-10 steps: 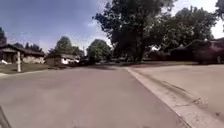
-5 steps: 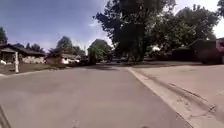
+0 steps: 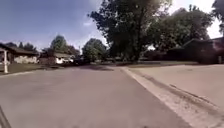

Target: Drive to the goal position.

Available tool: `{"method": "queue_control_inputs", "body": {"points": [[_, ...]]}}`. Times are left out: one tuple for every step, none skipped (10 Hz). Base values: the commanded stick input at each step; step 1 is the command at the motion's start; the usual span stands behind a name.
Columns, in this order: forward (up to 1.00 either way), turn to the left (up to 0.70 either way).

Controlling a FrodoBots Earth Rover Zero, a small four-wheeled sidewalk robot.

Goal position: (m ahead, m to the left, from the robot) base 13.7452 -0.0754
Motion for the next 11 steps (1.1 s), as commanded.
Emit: {"method": "queue_control_inputs", "body": {"points": [[0.69,0.03],[0.69,0.03],[0.69,0.03],[0.69,0.03],[0.69,0.03],[0.69,0.03],[0.69,0.03],[0.69,0.03],[0.69,0.03],[0.69,0.03],[0.69,0.03]]}}
